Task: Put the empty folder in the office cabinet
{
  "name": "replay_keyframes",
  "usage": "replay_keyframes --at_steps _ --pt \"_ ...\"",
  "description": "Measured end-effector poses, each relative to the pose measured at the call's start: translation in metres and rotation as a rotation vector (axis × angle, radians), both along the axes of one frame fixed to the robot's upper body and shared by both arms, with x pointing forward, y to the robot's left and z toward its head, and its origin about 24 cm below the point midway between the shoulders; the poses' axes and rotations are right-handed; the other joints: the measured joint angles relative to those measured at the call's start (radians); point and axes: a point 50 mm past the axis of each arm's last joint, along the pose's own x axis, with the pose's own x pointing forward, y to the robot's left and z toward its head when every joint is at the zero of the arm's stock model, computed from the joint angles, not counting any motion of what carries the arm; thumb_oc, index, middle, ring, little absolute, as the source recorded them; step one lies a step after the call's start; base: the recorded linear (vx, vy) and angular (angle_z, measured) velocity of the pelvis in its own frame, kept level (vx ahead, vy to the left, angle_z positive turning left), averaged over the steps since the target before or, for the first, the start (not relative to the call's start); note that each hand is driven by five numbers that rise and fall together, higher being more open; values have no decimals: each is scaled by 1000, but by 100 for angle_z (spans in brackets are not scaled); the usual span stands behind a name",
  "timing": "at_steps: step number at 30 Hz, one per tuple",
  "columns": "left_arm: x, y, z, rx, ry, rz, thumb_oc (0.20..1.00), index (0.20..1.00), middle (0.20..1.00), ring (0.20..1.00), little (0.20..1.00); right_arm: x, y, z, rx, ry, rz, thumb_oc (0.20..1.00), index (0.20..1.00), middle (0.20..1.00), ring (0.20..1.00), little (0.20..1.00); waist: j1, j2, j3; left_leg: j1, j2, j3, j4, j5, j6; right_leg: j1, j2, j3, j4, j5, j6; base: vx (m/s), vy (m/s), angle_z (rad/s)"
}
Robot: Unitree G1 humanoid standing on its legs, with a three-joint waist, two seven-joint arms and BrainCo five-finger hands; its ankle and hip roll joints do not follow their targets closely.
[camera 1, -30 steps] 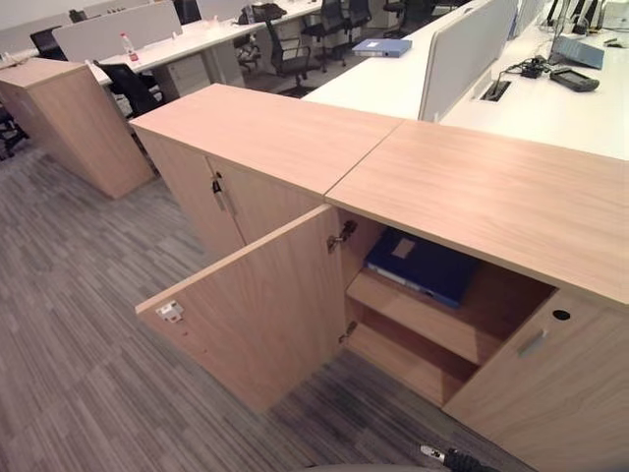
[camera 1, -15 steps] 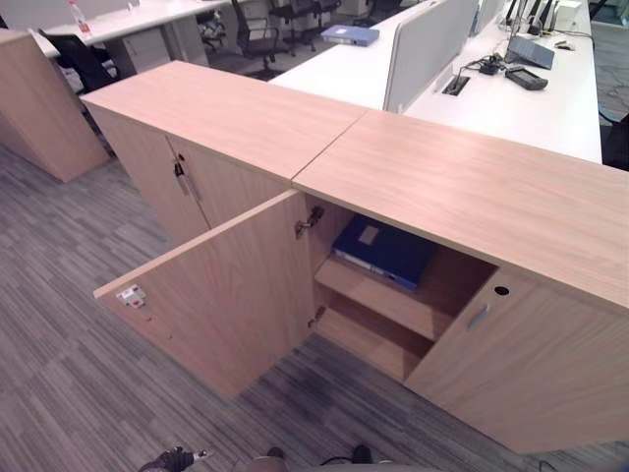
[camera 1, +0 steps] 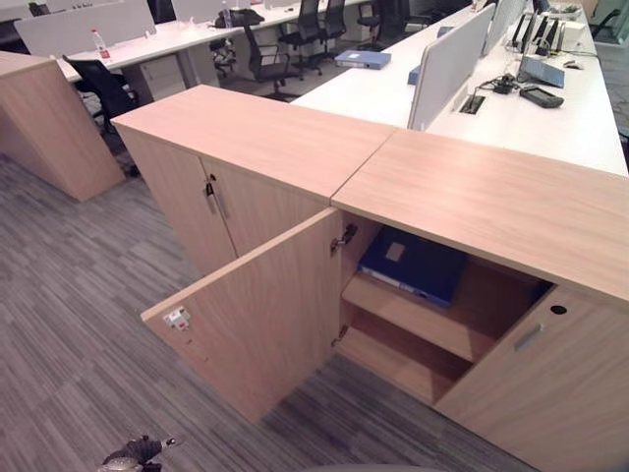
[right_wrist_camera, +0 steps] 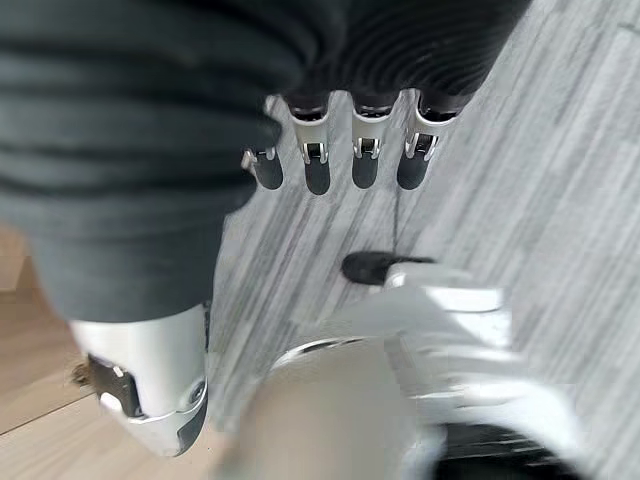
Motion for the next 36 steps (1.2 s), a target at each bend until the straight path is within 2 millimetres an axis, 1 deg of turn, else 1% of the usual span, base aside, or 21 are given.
replay_keyframes --at_steps 2,4,6,8,11,14,15,16,19,21,24,27,31,32,34,35,36 --pt "1 0 0 -8 -4 4 1000 1000 1000 1000 1000 7 -1 1 -3 -16 5 1000 1000 1000 1000 1000 2 8 -2 10 3 10 -1 -5 -1 2 3 9 0 -1 -1 -2 48 -14" --pt "3 -1 0 -19 -14 8 1000 1000 1000 1000 1000 9 -3 2 -7 -22 6 1000 1000 1000 1000 1000 3 13 -4 11 7 12 -2 -9 -5 2 6 13 0 -5 0 -5 29 -9" --pt "2 0 1 -25 -22 27 1000 1000 1000 1000 1000 4 -4 1 -6 -8 4 1000 1000 1000 1000 1000 1 13 -6 7 12 14 -10 -18 -9 -1 10 20 0 -12 -3 -6 32 -8" --pt "2 3 2 -22 -21 36 1000 1000 1000 1000 1000 -11 -4 0 -3 33 1 1000 1000 1000 1000 1000 1 9 -17 3 18 16 -10 -18 -10 -11 13 23 0 -12 -3 -12 15 -4" --pt "4 5 4 -19 -28 30 1000 1000 1000 1000 1000 -25 -6 0 -5 69 -8 1000 1000 1000 1000 1000 -2 3 -23 4 24 21 -10 -13 -10 -15 20 29 0 -9 -6 -19 6 -6" --pt "10 4 5 -21 -43 15 1000 1000 1000 1000 1000 -28 -6 0 -6 74 -10 1000 1000 1000 1000 1000 -5 2 -23 4 24 26 -10 -11 -7 -15 20 33 0 -8 -6 -13 -2 -4" --pt "14 3 6 -21 -50 10 1000 1000 1000 1000 1000 -28 -6 0 -6 73 -10 1000 1000 1000 1000 1000 -8 1 -24 4 24 26 -9 -11 -7 -15 20 33 0 -8 -6 0 0 0" --pt "23 2 8 -21 -69 -2 1000 1000 1000 1000 1000 -26 -6 0 -5 70 -9 1000 1000 1000 1000 1000 -11 0 -25 5 24 26 -7 -9 -10 -15 20 33 0 -4 0 -43 -14 0" --pt "41 -1 12 -19 -107 -54 1000 1000 1000 1000 1000 -22 -6 0 -5 58 -6 1000 1000 1000 1000 1000 -13 0 -25 6 24 27 -1 -8 -11 -13 22 34 0 -1 -5 -12 -4 0" --pt "49 -2 15 -20 -134 -59 1000 1000 1000 1000 1000 -20 -6 0 -5 55 -4 1000 1000 1000 1000 1000 -13 1 -25 6 24 27 -1 -8 -11 -13 26 34 0 -1 -5 0 0 0" --pt "63 1 23 -30 -207 -18 1000 1000 1000 1000 1000 -20 -6 0 -5 52 -5 1000 1000 1000 1000 1000 -14 1 -25 4 25 26 -1 -7 -12 -14 27 34 0 -1 -5 0 0 0" --pt "72 5 29 -22 -246 -5 1000 1000 1000 1000 1000 -19 -6 0 -4 47 -6 1000 1000 1000 1000 1000 -15 2 -25 5 26 27 -1 -8 -12 -14 27 35 0 -2 -4 0 0 0" --pt "73 28 45 21 -278 79 1000 1000 1000 1000 1000 -17 -3 0 13 22 1 1000 1000 1000 1000 1000 -19 -10 -21 4 31 32 -1 -8 -12 -18 32 36 0 -2 -5 -10 -12 -2" --pt "73 28 45 21 -278 79 1000 1000 1000 1000 1000 -17 -3 0 13 22 1 1000 1000 1000 1000 1000 -19 -10 -21 4 31 32 -1 -8 -12 -18 32 36 0 -2 -5 0 0 0" --pt "72 50 61 95 -273 99 1000 1000 1000 1000 1000 -15 -2 0 18 21 4 1000 1000 1000 1000 1000 -16 -24 -20 2 34 33 -1 -8 -14 -19 35 36 0 -3 -5 0 0 0" --pt "71 54 64 111 -271 97 1000 1000 1000 1000 1000 -15 -2 0 19 20 5 1000 1000 1000 1000 1000 -15 -30 -23 3 34 32 -1 -8 -15 -18 35 36 0 -3 -5 0 0 0" --pt "69 58 67 123 -265 102 1000 1000 1000 1000 1000 -14 -2 0 23 17 6 1000 1000 1000 1000 1000 -15 -30 -23 3 34 33 -1 -8 -15 -18 35 36 0 -3 -6 0 0 0"
